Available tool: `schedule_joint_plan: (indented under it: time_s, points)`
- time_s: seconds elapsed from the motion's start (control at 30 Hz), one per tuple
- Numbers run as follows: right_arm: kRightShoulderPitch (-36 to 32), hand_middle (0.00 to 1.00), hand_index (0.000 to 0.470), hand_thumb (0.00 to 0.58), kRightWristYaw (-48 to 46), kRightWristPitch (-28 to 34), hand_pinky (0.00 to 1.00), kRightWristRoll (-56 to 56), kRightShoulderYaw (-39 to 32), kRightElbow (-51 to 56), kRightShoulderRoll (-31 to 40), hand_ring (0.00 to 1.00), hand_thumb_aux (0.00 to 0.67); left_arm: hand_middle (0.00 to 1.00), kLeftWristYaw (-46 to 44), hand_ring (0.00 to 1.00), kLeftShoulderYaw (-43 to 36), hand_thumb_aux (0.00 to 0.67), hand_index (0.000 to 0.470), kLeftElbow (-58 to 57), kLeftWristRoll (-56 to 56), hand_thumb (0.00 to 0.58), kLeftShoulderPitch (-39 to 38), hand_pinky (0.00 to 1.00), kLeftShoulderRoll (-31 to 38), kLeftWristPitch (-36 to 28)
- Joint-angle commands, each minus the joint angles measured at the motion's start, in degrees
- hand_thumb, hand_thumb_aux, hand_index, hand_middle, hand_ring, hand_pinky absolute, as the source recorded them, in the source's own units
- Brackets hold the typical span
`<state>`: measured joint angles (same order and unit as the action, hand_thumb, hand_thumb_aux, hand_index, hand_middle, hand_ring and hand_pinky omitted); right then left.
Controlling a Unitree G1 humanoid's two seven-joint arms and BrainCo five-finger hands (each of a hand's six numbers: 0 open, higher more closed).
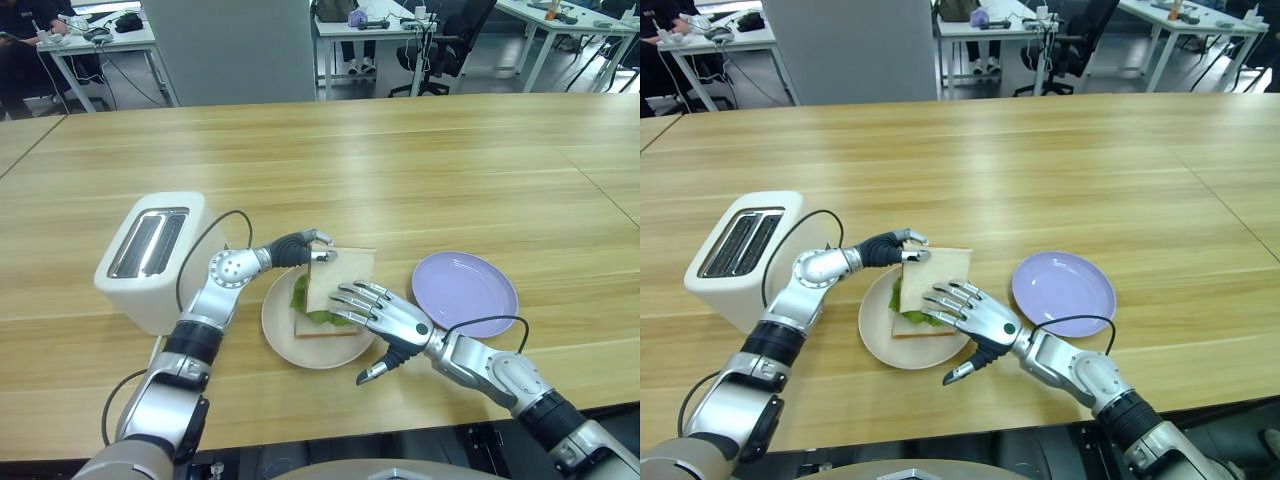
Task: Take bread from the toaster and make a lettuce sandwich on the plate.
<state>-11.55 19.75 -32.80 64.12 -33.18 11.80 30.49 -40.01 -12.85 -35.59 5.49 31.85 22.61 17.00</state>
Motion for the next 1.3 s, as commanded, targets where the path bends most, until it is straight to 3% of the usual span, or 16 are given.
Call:
schedule_joint_plan:
  time_s: [0.03, 0.17, 0.27, 0.3, 0.33, 0.37, 0.4, 0.7, 0.73, 0.77, 0.8, 0.83, 0.87, 0.9, 1.03, 1.3]
  points:
    - [-1.3, 0.0, 0.0, 0.0, -3.8, -0.1, 0.0, -3.0, -0.4, 3.7, -0.3, 0.0, 0.0, 1.0, 0.0, 1.0, -3.0, 0.67, 0.46, -6.0, 4.6, 0.58, 1.2, 1.0, 0.8, 2.7]
    - [-1.8, 0.0, 0.0, 0.0, -5.7, -0.2, 0.0, -5.0, -0.5, 5.4, -1.0, 0.0, 0.0, 1.0, 3.9, 1.0, -4.9, 0.67, 0.46, -9.5, 9.8, 0.58, 2.1, 1.0, 1.8, 5.0]
    - [-2.1, 0.0, 0.0, 0.0, -7.4, -0.4, 0.0, -6.8, -0.6, 6.6, -1.6, 0.0, 0.0, 1.0, 10.3, 1.0, -7.8, 0.449, 0.308, -10.5, 16.8, 0.517, 3.2, 1.0, 3.8, 7.8]
    - [-2.2, 0.0, 0.0, 0.0, -7.9, -0.5, 0.0, -7.1, -0.8, 6.9, -1.7, 0.0, 0.0, 0.69, 12.3, 0.69, -8.9, 0.0, 0.0, -10.5, 19.2, 0.0, 3.6, 0.69, 4.7, 8.4]
    - [-2.3, 0.0, 0.0, 0.0, -8.3, -0.7, 0.0, -7.5, -0.9, 7.1, -1.7, 0.0, 0.0, 0.35, 15.0, 0.35, -10.3, 0.0, 0.0, -10.4, 22.3, 0.0, 4.1, 0.35, 5.7, 8.7]
    - [-2.3, 0.0, 0.0, 0.0, -9.1, -0.8, 0.0, -8.2, -0.9, 7.3, -1.9, 0.0, 0.0, 0.35, 18.7, 0.35, -11.6, 0.0, 0.0, -10.0, 25.8, 0.0, 4.9, 0.35, 6.7, 9.0]
    - [-2.3, 0.0, 0.0, 0.0, -9.8, -1.0, 0.0, -8.9, -0.9, 7.4, -1.9, 0.0, 0.0, 0.0, 22.4, 0.0, -12.4, 0.0, 0.0, -9.5, 28.6, 0.0, 5.7, 0.0, 7.6, 9.3]
    - [-2.0, 0.0, 0.0, 0.0, -7.8, -2.3, 0.0, -12.5, 2.1, 4.8, -2.0, 0.0, 0.0, 0.0, 59.0, 0.0, -10.0, 0.0, 0.0, 9.2, 49.0, 0.0, 9.2, 0.0, 15.7, 0.2]
    - [-1.4, 0.0, 0.027, 0.066, -8.1, -4.2, 0.0, -18.0, 4.0, 3.8, -2.5, 0.0, 0.039, 0.0, 55.1, 0.0, -6.6, 0.0, 0.0, 12.5, 39.9, 0.0, 6.8, 0.0, 14.6, 2.9]
    - [-0.6, 0.0, 0.141, 0.301, -8.9, -6.2, 0.0, -24.1, 5.7, 3.0, -3.1, 0.0, 0.205, 0.0, 49.6, 0.0, -3.8, 0.0, 0.0, 15.9, 29.2, 0.0, 3.9, 0.0, 13.2, 5.2]
    - [0.3, 0.0, 0.141, 0.301, -11.5, -7.9, 0.0, -32.0, 6.8, 2.2, -3.7, 0.0, 0.205, 0.0, 43.5, 0.0, -1.9, 0.0, 0.0, 19.5, 18.5, 0.0, 0.9, 0.0, 12.0, 7.2]
    - [1.3, 0.43, 0.46, 0.58, -15.6, -8.7, 0.43, -41.1, 7.2, 1.1, -4.2, 0.43, 0.67, 0.0, 36.8, 0.0, -0.7, 0.67, 0.46, 23.2, 8.8, 0.58, -2.3, 0.0, 11.3, 7.6]
    - [2.4, 1.0, 0.46, 0.58, -20.5, -8.6, 1.0, -50.5, 7.1, -0.7, -4.3, 1.0, 0.67, 0.14, 31.4, 0.14, -0.4, 0.67, 0.46, 27.1, 1.2, 0.58, -5.5, 0.14, 11.5, 8.2]
    - [3.2, 1.0, 0.46, 0.58, -25.4, -8.1, 1.0, -58.1, 6.7, -2.2, -4.0, 1.0, 0.67, 1.0, 26.3, 1.0, -0.1, 0.67, 0.46, 30.5, -4.8, 0.58, -8.5, 1.0, 11.9, 8.0]
    - [5.3, 1.0, 0.46, 0.58, -43.0, -6.0, 1.0, -73.5, 3.9, -6.3, -0.5, 1.0, 0.67, 1.0, 5.8, 1.0, -3.8, 0.67, 0.46, 39.4, -18.9, 0.58, -20.9, 1.0, 17.7, 6.1]
    - [8.3, 1.0, 0.46, 0.58, -63.2, -3.2, 1.0, -65.0, -3.6, -6.8, 7.8, 1.0, 0.67, 1.0, -12.6, 1.0, -12.2, 0.67, 0.46, 44.3, -14.2, 0.58, -38.4, 1.0, 28.5, -1.4]
